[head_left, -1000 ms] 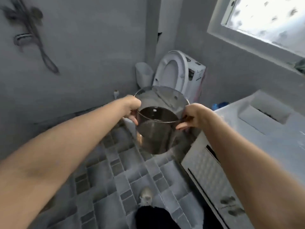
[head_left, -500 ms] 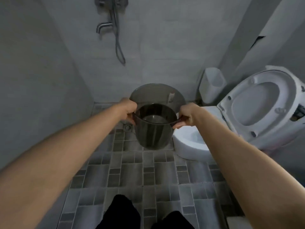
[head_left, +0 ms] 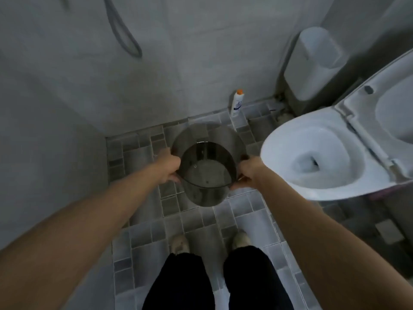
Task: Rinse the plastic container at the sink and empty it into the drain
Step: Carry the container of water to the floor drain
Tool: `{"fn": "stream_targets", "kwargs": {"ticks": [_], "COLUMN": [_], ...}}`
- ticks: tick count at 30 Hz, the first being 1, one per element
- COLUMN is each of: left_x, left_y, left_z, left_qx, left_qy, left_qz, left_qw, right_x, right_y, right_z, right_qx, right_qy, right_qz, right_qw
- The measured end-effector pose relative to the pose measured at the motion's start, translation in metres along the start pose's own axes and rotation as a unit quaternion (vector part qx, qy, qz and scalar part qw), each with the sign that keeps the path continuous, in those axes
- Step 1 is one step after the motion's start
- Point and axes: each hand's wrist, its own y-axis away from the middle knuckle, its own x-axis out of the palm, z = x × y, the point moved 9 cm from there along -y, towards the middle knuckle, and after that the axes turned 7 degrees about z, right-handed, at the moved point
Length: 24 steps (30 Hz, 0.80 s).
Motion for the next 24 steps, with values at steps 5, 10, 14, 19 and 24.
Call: {"fn": "stream_targets", "kwargs": {"ticks": [5, 10, 14, 19, 24], "left_x": [0.012, 0.031, 0.042, 0.053, 0.056], "left_y": [-0.137, -0.265, -0.357, -0.428, -0.464], "left_z": [0.059, 0.138, 0.182, 0.221, 0.22], "left_qx": [-0.013, -0.025, -0.012, 0.003, 0.053], "left_qy": [0.027, 0.07, 0.072, 0.091, 0.086], "left_qz": [0.012, 0.006, -0.002, -0.01, -0.008], "left_qw": [0.999, 0.997, 0.997, 0.996, 0.995], "right_x": [0.018, 0.033, 0.041, 0.05, 0.048], "right_y": [-0.142, -0.277, -0.365, -0.439, -0.478], "right_z": [-0.03, -0.07, -0.091, -0.109, -0.109], "right_qx": [0.008, 0.004, -0.01, -0.03, -0.063], "right_qy": [-0.066, -0.036, -0.01, 0.026, 0.02], "right_qz": [-0.005, 0.003, -0.01, -0.008, -0.019], "right_qw": [0.998, 0.999, 1.0, 0.999, 0.998]}}
